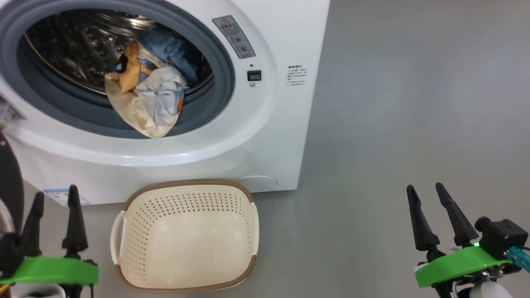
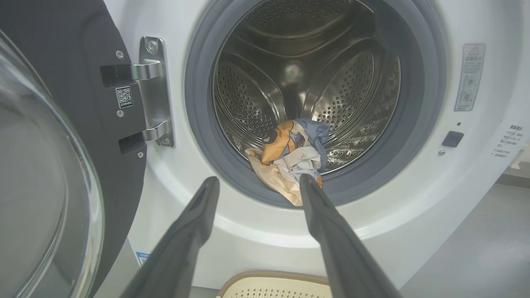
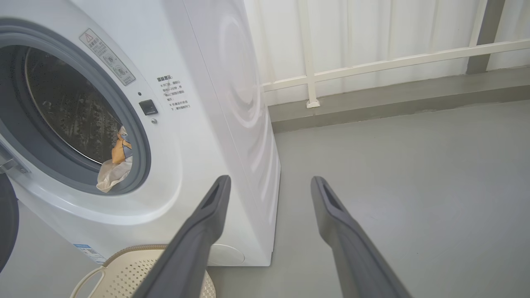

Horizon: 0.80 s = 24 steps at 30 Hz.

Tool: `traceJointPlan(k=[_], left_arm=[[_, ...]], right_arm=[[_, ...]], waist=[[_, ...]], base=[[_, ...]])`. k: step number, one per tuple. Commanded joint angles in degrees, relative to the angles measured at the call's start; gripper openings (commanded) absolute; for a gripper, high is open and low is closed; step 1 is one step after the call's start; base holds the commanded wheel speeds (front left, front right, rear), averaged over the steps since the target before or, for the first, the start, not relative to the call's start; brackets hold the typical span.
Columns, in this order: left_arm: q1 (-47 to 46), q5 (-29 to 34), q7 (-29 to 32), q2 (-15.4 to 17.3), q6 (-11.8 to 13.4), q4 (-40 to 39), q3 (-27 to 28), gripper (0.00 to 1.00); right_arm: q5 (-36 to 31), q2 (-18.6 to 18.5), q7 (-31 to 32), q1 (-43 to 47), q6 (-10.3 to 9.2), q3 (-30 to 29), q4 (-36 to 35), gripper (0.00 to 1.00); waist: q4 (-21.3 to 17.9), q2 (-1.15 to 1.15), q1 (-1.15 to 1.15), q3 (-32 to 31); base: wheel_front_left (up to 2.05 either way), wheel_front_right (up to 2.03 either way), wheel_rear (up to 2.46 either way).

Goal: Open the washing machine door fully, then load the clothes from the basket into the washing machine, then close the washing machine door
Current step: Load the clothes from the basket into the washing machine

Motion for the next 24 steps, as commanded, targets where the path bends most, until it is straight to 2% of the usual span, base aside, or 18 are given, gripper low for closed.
traceJointPlan(k=[1,12,24], left_arm=[[0.5,0.5,-0.3,1.8,0.0,-2.1,2.2,1.0],[7.0,0.0,-0.3,1.8,0.0,-6.5,3.4,1.0],[7.6,0.7,-0.3,1.9,0.0,-7.8,3.7,1.0]], right_arm=[[0.0,-0.9,-0.5,0.5,0.32,0.6,-1.3,1.0],[0.0,-1.5,-0.5,2.1,0.32,-0.4,-1.6,1.0],[0.0,-1.4,-0.5,2.1,0.32,-0.4,-1.8,1.0]], waist=[[0.6,0.0,0.0,-0.8],[1.3,0.0,0.0,-1.9],[1.3,0.0,0.0,-1.5]], base=[[0.0,0.0,0.0],[0.0,0.0,0.0],[0.0,0.0,0.0]])
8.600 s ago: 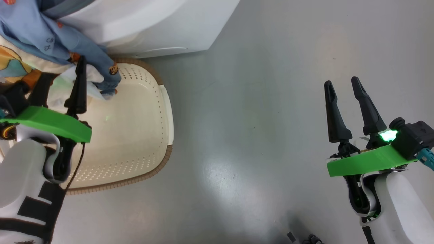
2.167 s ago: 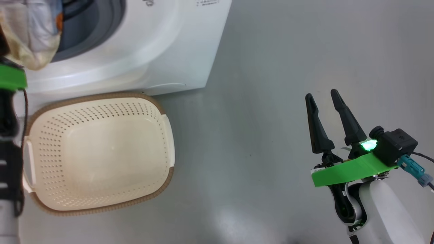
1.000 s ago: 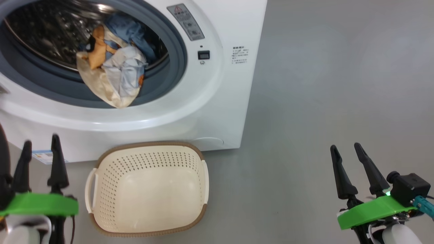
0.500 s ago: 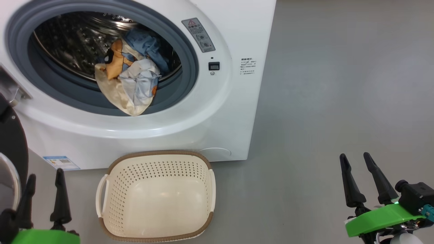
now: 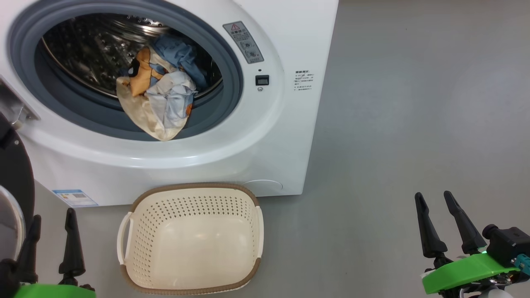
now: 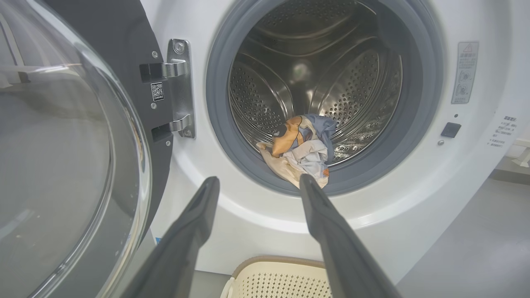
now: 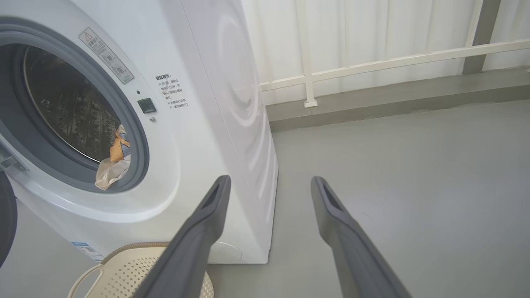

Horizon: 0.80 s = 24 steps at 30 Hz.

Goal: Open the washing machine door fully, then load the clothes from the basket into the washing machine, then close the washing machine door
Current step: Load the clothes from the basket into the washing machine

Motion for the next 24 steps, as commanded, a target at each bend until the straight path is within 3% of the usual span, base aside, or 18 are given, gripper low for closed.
traceJointPlan(k=[1,12,18,24], left_arm=[[-0.5,0.6,-0.3,1.9,0.0,-1.7,2.3,1.0],[-5.6,-0.4,-0.3,2.2,0.0,2.0,-1.0,1.0],[-12.8,-1.4,-0.3,4.6,0.0,6.2,-5.2,1.0],[-23.3,-4.4,0.4,8.2,0.0,15.3,-13.1,1.0]], right_arm=[[0.0,-0.9,-0.5,-0.5,0.32,1.2,-1.5,1.0],[-0.4,0.0,-0.5,-2.8,0.32,1.7,-2.2,1.0],[-0.8,0.8,-0.5,-5.2,0.32,1.8,-2.5,1.0],[-1.3,1.4,-0.5,-8.2,0.32,1.9,-2.9,1.0]], waist=[[-0.1,0.0,0.0,0.2],[-1.4,0.0,0.0,5.1],[-2.2,0.0,0.0,10.4],[-2.8,0.0,0.0,14.9]], base=[[0.0,0.0,0.0],[0.0,0.0,0.0],[0.0,0.0,0.0],[0.0,0.0,0.0]])
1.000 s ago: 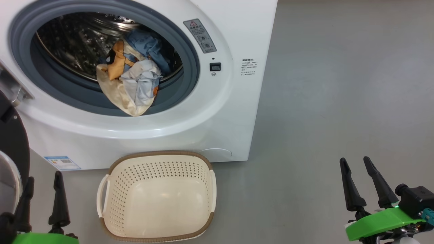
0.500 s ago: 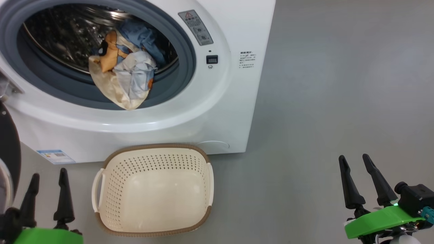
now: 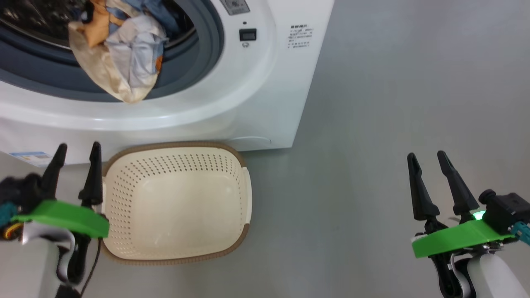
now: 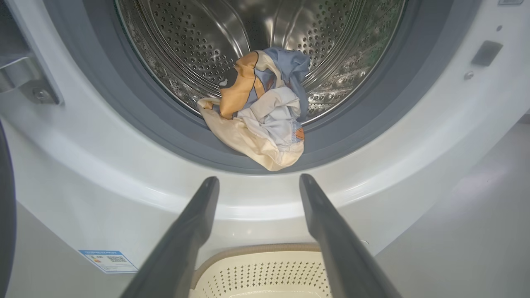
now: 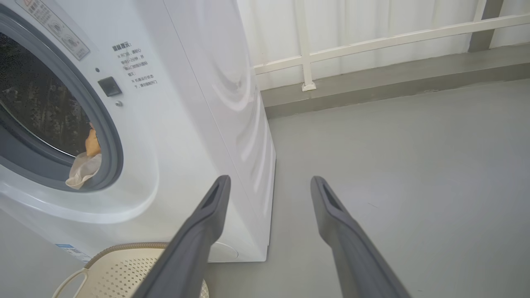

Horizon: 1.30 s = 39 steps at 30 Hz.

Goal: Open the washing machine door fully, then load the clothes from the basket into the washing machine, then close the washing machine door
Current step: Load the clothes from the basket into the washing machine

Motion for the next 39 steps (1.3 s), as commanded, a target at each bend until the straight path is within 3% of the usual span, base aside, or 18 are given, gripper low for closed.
traceJointPlan(k=[1,8,20,39], left_arm=[[-4.9,-1.5,0.9,3.5,0.0,1.7,-0.5,1.0],[-16.6,-6.3,5.4,6.7,0.0,9.8,-9.1,1.0],[-29.7,-11.0,10.7,8.9,0.0,19.3,-17.8,1.0],[-37.7,-16.6,10.7,9.8,0.0,28.4,-26.2,1.0]], right_arm=[[-0.9,-0.2,-0.5,-1.9,0.32,1.6,-1.5,1.0],[-1.3,0.5,-0.5,-3.9,0.32,2.1,-1.5,1.0],[-1.4,1.1,-0.5,-5.7,0.32,2.3,-1.8,1.0],[-1.4,2.1,-0.5,-7.4,0.32,2.5,-2.0,1.0]], waist=[[-1.0,0.0,0.0,3.9],[-1.5,0.0,0.0,6.2],[-2.6,0.0,0.0,9.3],[-4.9,0.0,0.0,11.8]], base=[[0.0,0.0,0.0],[0.0,0.0,0.0],[0.0,0.0,0.0],[0.0,0.0,0.0]])
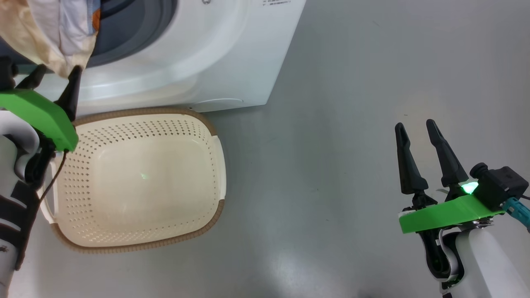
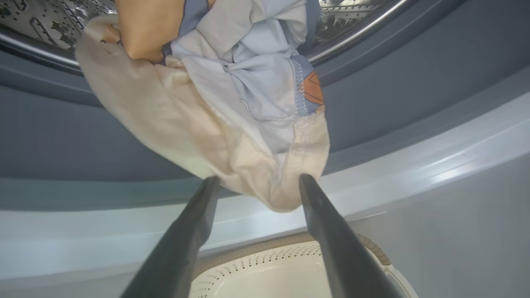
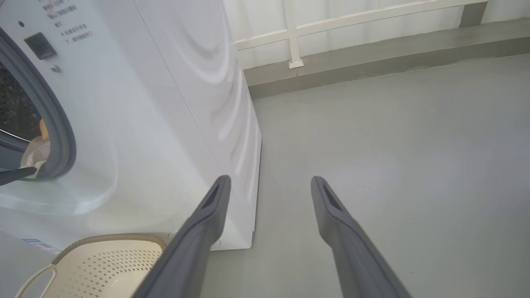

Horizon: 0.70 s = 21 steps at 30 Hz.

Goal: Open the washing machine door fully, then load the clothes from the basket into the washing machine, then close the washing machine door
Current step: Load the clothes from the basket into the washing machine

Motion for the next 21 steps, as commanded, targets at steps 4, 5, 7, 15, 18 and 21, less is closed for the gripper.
traceJointPlan(k=[4,5,7,15,18,21], left_arm=[[-2.7,-1.6,-1.0,3.4,0.0,0.7,-0.3,0.42],[-2.8,-1.8,-1.1,3.4,0.0,0.9,-0.6,0.27],[-3.2,-2.2,-1.5,3.6,0.0,1.3,-1.3,0.0],[-5.2,-2.6,-3.3,4.2,0.0,1.9,-3.9,0.0],[-6.7,-2.9,-4.3,4.4,0.0,2.1,-4.5,0.0],[-11.2,-3.1,-4.9,5.2,0.0,3.3,-5.6,0.0]], right_arm=[[-0.2,0.2,-0.5,-0.8,0.32,1.2,-1.5,1.0],[-0.3,0.2,-0.5,-0.8,0.32,1.2,-1.5,1.0],[-0.3,0.3,-0.5,-0.8,0.32,1.1,-1.5,1.0],[-0.2,0.7,-0.5,-0.8,0.32,0.8,-1.8,1.0],[-0.2,0.8,-0.5,-0.9,0.32,0.9,-2.0,1.0],[0.0,1.3,-0.5,-1.5,0.32,1.6,-2.1,1.0]], waist=[[-0.6,0.0,0.0,0.3],[-0.6,0.0,0.0,0.3],[-0.8,0.0,0.0,0.4],[-1.1,0.0,0.0,0.8],[-1.5,0.0,0.0,1.4],[-2.8,0.0,0.0,3.2]], base=[[0.0,0.0,0.0],[0.0,0.0,0.0],[0.0,0.0,0.0],[0.0,0.0,0.0],[0.0,0.0,0.0],[0.0,0.0,0.0]])
